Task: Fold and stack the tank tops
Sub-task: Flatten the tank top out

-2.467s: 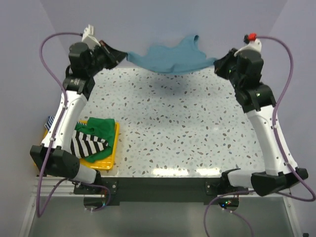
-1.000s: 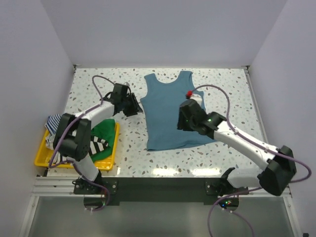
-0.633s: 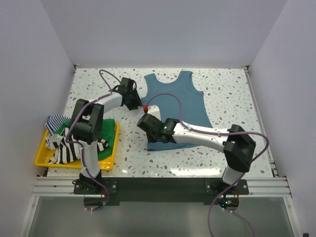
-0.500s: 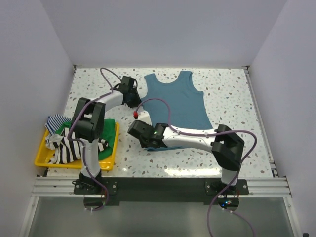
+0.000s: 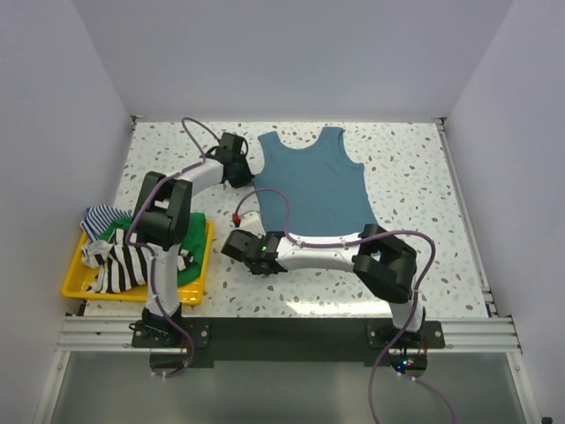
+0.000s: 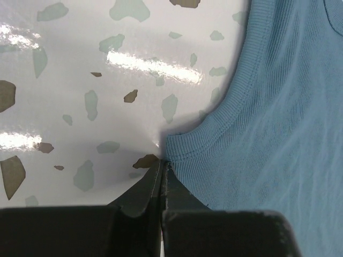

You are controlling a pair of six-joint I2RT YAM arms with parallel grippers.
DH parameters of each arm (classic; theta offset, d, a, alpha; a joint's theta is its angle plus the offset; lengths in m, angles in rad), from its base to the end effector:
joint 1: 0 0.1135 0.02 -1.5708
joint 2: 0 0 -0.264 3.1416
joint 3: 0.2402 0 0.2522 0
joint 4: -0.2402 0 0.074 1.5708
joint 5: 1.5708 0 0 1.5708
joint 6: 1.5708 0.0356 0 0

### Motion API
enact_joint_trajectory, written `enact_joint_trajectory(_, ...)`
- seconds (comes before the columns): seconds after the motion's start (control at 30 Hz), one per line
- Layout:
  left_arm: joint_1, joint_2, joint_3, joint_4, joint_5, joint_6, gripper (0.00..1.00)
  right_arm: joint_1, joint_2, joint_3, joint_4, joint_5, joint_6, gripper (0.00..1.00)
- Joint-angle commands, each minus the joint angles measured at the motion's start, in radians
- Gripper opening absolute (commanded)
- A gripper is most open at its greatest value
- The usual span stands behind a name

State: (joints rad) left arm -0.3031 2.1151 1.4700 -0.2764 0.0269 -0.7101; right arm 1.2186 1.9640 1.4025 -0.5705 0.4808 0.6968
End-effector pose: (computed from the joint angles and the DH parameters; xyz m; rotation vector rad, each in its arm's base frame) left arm 0.4338 -0.1367 0.1527 -0.5041 2.5001 -0.4465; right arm 0.1553 0.3747 0.1821 -0.5132 2.4524 0.1034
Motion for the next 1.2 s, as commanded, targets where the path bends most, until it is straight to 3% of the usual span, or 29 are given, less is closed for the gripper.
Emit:
enact_joint_trajectory(0.0, 0.007, 0.037, 0.033, -0.021, -0.053, 0.034, 0.0, 0.01, 0.013, -0.014, 0.018, 0.035, 0.02, 0.23)
enact_joint_trajectory(0.4, 0.015, 0.039, 0.072, -0.035, -0.053, 0.044, 0.0, 0.016, 0.036, -0.045, 0.032, 0.004, 0.03, 0.19)
enact_joint_trajectory(0.57, 0.016, 0.042, 0.084, -0.04, -0.056, 0.054, 0.0, 0.016, 0.027, -0.042, 0.024, 0.004, 0.032, 0.0)
enact_joint_trajectory(1.07, 0.042, 0.051, 0.135, -0.064, -0.067, 0.083, 0.0, 0.056, -0.237, -0.106, -0.038, 0.033, 0.035, 0.0)
enact_joint_trajectory(1.17, 0.042, 0.049, 0.136, -0.061, -0.056, 0.084, 0.0, 0.056, -0.264, -0.103, -0.048, 0.047, 0.032, 0.16)
